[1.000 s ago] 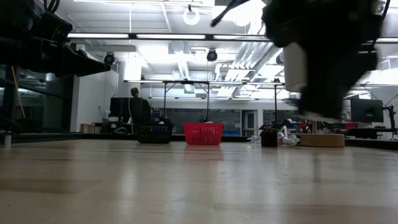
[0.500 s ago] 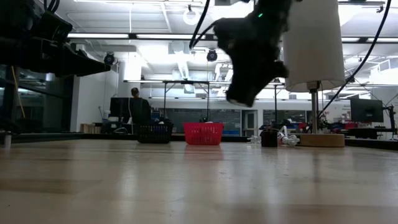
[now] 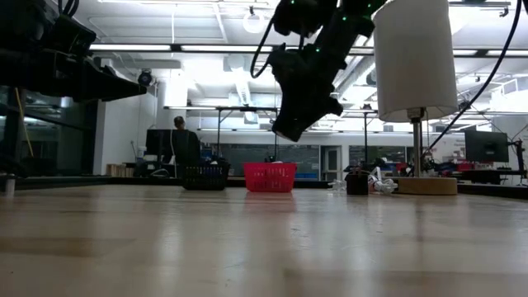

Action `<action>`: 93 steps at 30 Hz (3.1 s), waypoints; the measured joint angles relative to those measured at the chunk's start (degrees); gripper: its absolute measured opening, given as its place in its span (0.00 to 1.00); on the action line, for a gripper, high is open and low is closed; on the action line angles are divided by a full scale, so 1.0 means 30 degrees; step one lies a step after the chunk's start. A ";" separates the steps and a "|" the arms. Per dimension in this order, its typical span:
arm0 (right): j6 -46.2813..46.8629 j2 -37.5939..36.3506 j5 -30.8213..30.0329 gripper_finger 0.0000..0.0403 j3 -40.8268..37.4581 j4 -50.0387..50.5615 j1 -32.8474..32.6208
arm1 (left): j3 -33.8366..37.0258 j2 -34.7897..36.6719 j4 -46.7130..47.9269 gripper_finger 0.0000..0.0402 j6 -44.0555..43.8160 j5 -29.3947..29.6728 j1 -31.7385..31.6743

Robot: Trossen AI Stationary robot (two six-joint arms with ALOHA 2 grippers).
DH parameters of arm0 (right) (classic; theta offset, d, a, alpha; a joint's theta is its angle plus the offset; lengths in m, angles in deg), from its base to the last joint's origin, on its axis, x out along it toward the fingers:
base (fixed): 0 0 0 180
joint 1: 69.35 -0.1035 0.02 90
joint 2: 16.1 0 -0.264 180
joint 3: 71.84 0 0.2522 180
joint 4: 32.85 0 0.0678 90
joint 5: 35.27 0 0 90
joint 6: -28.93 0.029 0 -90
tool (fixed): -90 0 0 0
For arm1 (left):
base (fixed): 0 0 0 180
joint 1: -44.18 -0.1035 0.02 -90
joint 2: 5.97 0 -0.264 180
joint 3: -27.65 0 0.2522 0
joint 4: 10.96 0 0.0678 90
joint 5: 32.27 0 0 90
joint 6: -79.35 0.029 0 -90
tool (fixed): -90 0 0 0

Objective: Pick & Place Office items
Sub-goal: Put the bottom black charger adapter into the red basket

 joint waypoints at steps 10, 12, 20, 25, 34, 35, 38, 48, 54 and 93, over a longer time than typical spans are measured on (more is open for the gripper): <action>-0.2433 0.0000 0.0907 0.35 0.0122 -0.1496 0.2402 | 0.0000 0.0005 -0.0006 0.42 -0.0001 0.0000 -0.0001; -0.2973 0.0007 0.0859 0.35 0.0424 -0.1503 0.2825 | 0.0000 -0.0001 -0.0006 0.42 0.0000 0.0000 0.0000; -0.5018 0.0102 0.0803 0.35 0.1980 -0.1534 0.4203 | 0.0000 0.0000 -0.0004 0.42 -0.0002 -0.0002 -0.0002; -0.5711 0.0154 0.0181 0.35 0.2084 -0.1494 0.5109 | 0.0000 0.0001 0.0002 0.42 0.0000 0.0000 -0.0003; -0.6176 0.2151 0.1443 0.36 0.2098 -0.3199 0.6295 | 0.0000 0.0000 -0.0004 0.42 -0.0007 0.0000 -0.0002; -0.6238 0.2378 0.1457 0.36 0.2098 -0.3478 0.6326 | 0.0000 0.0003 -0.0003 0.42 0.0000 -0.0002 -0.0002; -0.6450 0.3054 0.1309 0.36 0.2494 -0.3608 0.6329 | 0.0000 0.0001 -0.0006 0.42 -0.0005 0.0000 -0.0005; -0.6596 0.5082 0.0185 0.36 0.4189 -0.2896 0.6149 | 0.0000 0.0004 -0.0004 0.42 -0.0007 -0.0005 -0.0002; -0.6567 0.5370 -0.1165 0.36 0.4226 -0.2423 0.6023 | 0.0000 0.0002 -0.0006 0.42 0.0000 0.0000 -0.0003; -0.6071 0.5391 -0.2145 0.40 0.4189 -0.1948 0.6016 | 0.0000 0.0003 -0.0006 0.42 -0.0002 0.0000 0.0000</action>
